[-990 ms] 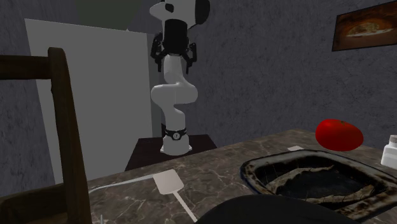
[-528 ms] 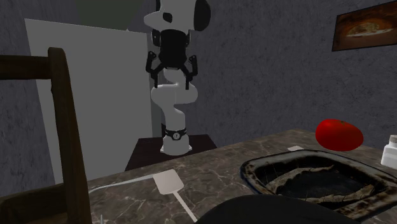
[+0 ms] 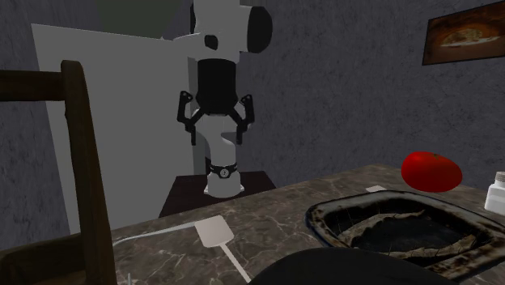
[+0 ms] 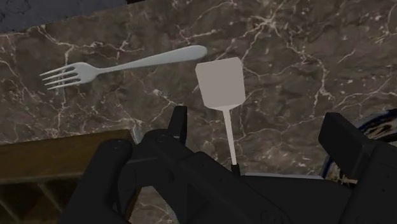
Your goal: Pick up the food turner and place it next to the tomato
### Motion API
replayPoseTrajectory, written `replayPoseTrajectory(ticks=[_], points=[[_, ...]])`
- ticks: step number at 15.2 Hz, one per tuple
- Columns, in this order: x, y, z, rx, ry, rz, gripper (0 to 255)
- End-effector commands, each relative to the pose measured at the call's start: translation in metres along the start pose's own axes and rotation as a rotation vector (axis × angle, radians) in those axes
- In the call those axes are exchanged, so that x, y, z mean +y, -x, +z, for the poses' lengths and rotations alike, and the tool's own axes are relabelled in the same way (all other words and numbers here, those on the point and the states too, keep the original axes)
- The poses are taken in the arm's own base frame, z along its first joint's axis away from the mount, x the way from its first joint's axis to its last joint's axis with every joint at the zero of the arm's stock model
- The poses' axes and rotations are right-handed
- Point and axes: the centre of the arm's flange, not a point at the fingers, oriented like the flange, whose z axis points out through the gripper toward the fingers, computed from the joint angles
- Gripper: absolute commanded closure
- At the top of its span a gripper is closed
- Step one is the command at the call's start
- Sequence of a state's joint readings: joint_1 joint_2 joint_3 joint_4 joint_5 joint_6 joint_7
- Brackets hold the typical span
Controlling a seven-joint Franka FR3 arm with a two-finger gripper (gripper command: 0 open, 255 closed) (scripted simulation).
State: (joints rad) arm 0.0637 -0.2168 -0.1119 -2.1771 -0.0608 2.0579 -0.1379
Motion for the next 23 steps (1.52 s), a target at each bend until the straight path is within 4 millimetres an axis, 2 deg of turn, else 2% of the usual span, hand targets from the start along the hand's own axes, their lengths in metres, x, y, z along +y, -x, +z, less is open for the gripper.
replayPoseTrajectory(ticks=[1, 13, 14, 21, 23], points=[[0.0, -0.019, 0.018, -0.002, -0.009, -0.03, 0], [-0.001, -0.142, 0.122, -0.019, -0.06, -0.205, 0], [-0.002, -0.147, 0.127, -0.02, -0.062, -0.212, 0], [-0.004, -0.146, 0.164, -0.02, -0.062, -0.212, 0], [-0.004, -0.146, 0.167, -0.02, -0.062, -0.212, 0]])
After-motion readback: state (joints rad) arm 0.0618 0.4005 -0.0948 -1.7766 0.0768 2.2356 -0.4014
